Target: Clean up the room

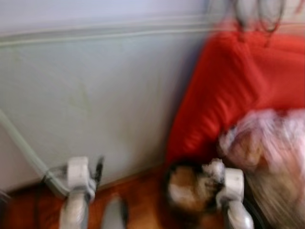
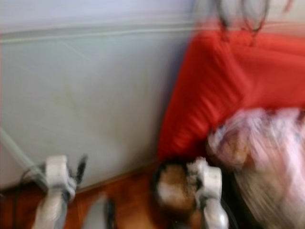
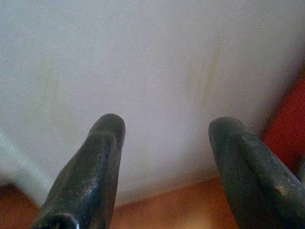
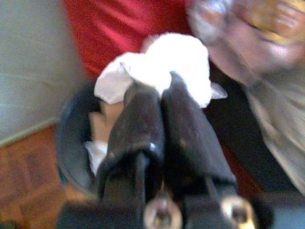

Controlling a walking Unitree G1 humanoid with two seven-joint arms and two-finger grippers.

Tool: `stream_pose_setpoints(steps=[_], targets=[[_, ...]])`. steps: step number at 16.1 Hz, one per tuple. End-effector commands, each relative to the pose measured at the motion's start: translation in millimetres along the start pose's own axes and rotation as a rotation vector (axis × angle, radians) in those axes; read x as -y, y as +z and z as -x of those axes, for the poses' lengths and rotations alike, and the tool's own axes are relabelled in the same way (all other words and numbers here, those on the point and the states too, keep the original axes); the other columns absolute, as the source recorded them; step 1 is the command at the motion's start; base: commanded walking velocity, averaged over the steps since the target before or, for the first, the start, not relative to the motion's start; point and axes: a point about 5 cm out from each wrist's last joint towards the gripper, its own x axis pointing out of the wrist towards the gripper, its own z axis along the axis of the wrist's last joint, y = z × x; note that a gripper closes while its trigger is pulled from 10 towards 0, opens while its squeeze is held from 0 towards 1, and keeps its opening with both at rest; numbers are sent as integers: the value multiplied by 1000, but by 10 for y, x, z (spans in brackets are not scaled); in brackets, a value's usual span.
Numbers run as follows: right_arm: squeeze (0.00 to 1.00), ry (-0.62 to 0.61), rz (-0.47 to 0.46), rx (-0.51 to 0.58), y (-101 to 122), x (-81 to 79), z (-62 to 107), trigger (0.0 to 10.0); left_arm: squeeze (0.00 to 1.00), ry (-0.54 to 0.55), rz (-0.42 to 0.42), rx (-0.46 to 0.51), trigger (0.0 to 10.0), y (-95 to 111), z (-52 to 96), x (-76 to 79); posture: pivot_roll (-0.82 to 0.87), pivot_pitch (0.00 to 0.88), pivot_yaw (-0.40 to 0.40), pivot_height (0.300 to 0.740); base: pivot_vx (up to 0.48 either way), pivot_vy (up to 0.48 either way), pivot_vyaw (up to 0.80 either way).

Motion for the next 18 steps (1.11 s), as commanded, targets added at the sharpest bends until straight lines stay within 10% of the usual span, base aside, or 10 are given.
stream_pose_setpoints(steps=[1,18], targets=[[0,14,-5,-26,-69,-40,32,10000,0,-6,-16,24,10000,85,-58,-2,14,0,-62,603,0,0,0],[0,2,-38,-88,-104,-56,-4,10000,0,3,5,-13,10000,28,21,-39,40,0,-68,603,0,0,0]])
